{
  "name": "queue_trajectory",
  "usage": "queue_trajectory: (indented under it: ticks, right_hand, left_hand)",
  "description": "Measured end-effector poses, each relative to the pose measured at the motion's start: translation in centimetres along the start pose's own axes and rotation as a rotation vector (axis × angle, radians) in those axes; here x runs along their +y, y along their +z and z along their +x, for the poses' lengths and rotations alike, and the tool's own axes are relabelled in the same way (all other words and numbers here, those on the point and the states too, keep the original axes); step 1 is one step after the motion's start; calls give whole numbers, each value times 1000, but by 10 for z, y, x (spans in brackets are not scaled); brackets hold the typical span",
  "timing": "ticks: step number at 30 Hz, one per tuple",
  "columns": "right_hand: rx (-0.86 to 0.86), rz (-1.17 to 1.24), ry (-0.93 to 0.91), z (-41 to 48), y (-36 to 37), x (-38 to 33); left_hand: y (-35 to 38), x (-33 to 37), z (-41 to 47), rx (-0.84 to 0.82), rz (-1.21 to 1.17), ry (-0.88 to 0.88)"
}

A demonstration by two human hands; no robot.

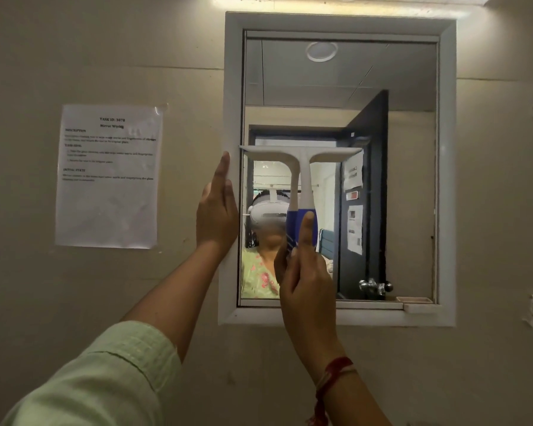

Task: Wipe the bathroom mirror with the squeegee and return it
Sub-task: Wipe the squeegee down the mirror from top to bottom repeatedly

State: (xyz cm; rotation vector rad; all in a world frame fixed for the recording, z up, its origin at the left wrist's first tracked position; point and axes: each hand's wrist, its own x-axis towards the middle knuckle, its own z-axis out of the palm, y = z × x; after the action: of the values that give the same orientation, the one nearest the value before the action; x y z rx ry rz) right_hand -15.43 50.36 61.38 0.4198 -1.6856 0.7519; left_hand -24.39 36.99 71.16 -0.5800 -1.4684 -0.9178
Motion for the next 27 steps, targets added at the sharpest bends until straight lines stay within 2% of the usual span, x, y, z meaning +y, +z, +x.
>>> queue_trajectory:
  ticks: [27]
  right_hand:
    - [-88,-58,106,-90,-14,2]
  left_hand:
    - [-1,3,-1,-21,16,-22]
